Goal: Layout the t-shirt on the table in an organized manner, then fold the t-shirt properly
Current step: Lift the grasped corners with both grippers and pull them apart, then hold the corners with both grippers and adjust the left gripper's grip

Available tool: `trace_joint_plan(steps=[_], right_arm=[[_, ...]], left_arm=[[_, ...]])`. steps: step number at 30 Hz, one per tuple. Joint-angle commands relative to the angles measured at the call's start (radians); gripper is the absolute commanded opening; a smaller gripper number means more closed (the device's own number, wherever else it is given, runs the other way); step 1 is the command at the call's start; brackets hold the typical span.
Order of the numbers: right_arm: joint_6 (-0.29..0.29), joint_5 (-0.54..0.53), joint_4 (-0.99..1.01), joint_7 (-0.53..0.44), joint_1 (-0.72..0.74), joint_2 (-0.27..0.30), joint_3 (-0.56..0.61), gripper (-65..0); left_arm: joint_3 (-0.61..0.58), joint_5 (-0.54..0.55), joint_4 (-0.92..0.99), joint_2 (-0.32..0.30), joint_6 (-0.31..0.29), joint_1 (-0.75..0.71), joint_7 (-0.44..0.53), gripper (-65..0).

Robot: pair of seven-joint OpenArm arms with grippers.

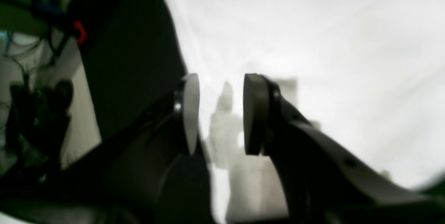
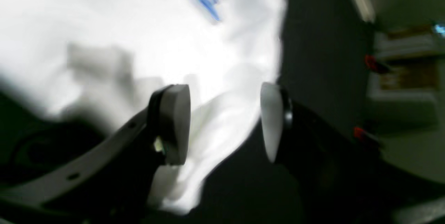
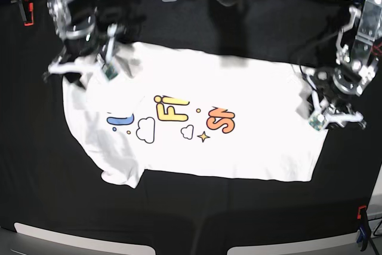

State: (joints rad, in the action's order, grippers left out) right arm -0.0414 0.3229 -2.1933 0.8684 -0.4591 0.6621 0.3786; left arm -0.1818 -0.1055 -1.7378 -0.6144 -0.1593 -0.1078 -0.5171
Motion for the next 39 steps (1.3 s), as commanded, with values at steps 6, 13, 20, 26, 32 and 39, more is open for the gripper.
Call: trace_joint_plan(steps=[6, 13, 20, 26, 32, 39], right_arm=[[0.094, -0.006, 0.027, -0.04, -0.113, 0.014, 0.058, -33.8], [0.061, 0.117, 0.238, -0.051, -0.086, 0.014, 0.06, -33.8], [0.034, 0.28, 0.273, -0.026, -0.087, 0.014, 0.06, -33.8], [0.01, 0.296, 0.273, -0.01, -0.087, 0.019, 0.06, -34.0], [0.009, 0.295, 0.273, -0.016, -0.087, 0.019, 0.061, -34.0], [0.009, 0.294, 0.273, -0.017, -0.087, 0.019, 0.061, -34.0]], left_arm=[[0.009, 0.058, -0.141, -0.015, 0.005, -0.132, 0.076, -45.4], [0.009, 0.054, -0.141, -0.015, 0.005, -0.18, 0.098, -45.4], [0.009, 0.043, -0.137, -0.015, 0.005, -0.18, 0.084, -45.4], [0.009, -0.023, -0.11, -0.016, 0.005, -0.18, 0.071, -45.4], [0.009, -0.148, 0.008, -0.045, -0.023, -0.191, 0.07, -46.0], [0.008, -0.272, -0.014, -0.213, -0.058, -0.275, 0.246, -46.0]])
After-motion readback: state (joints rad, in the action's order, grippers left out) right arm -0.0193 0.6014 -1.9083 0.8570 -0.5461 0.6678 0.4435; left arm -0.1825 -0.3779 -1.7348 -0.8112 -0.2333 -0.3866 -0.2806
